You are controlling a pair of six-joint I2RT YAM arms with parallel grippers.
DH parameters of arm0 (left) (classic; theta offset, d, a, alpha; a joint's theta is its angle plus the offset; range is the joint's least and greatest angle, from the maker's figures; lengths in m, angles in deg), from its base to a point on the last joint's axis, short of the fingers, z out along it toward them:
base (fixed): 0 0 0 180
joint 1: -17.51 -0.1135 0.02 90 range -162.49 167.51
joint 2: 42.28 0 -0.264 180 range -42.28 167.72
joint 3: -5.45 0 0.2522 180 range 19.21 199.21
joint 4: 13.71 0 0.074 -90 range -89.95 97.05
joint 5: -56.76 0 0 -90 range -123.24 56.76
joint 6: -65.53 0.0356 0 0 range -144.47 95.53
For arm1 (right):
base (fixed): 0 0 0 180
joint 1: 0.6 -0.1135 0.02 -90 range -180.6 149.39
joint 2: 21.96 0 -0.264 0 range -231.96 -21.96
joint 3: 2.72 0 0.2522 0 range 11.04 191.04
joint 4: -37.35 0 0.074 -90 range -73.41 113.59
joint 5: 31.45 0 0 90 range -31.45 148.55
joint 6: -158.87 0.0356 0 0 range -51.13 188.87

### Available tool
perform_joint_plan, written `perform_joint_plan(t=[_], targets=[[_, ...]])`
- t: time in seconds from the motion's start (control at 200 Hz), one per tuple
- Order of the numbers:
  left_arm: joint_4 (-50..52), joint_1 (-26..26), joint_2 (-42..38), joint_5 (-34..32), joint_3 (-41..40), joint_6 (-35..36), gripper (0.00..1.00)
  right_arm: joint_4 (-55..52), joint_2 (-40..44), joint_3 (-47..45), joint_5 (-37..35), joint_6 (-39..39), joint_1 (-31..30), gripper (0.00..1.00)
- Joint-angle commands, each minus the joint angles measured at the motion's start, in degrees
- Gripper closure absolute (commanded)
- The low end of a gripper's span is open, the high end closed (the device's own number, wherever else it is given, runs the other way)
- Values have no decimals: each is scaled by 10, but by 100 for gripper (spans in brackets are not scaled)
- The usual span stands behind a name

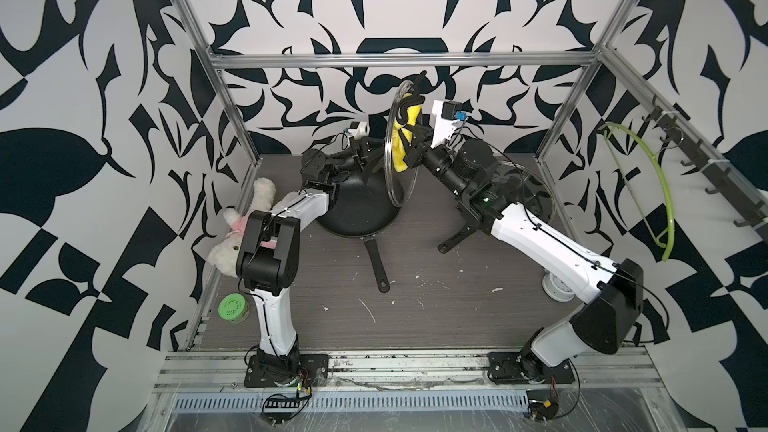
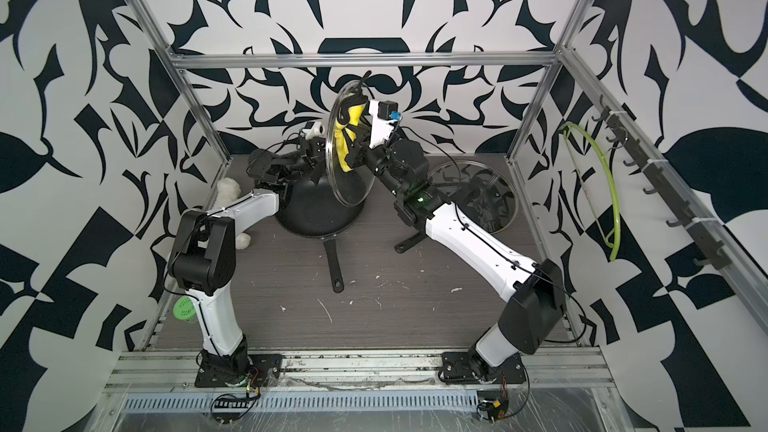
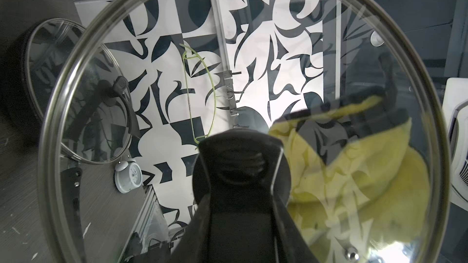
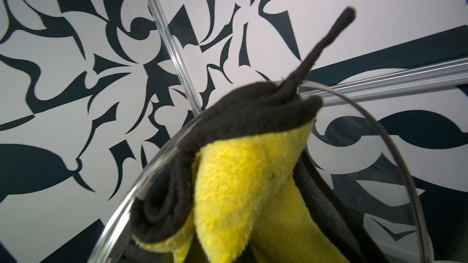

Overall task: Wipe the pot lid with a cloth
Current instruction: Wipe the pot lid.

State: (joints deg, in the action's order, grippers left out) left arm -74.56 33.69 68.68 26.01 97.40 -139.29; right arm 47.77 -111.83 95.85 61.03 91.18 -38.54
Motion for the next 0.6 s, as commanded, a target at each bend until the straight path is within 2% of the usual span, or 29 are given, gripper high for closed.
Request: perform_joint_plan(t=[0.0, 0.28, 0.595], targets=[[-78, 12, -62, 3, 5, 30, 100, 4, -18, 49, 4, 4, 28, 100], [-78, 13, -94, 3, -8, 30, 100, -11, -69, 62, 35, 40, 92, 100], [-78, 13, -99, -32, 4, 34, 100, 33, -54, -46, 60, 72, 104, 100]])
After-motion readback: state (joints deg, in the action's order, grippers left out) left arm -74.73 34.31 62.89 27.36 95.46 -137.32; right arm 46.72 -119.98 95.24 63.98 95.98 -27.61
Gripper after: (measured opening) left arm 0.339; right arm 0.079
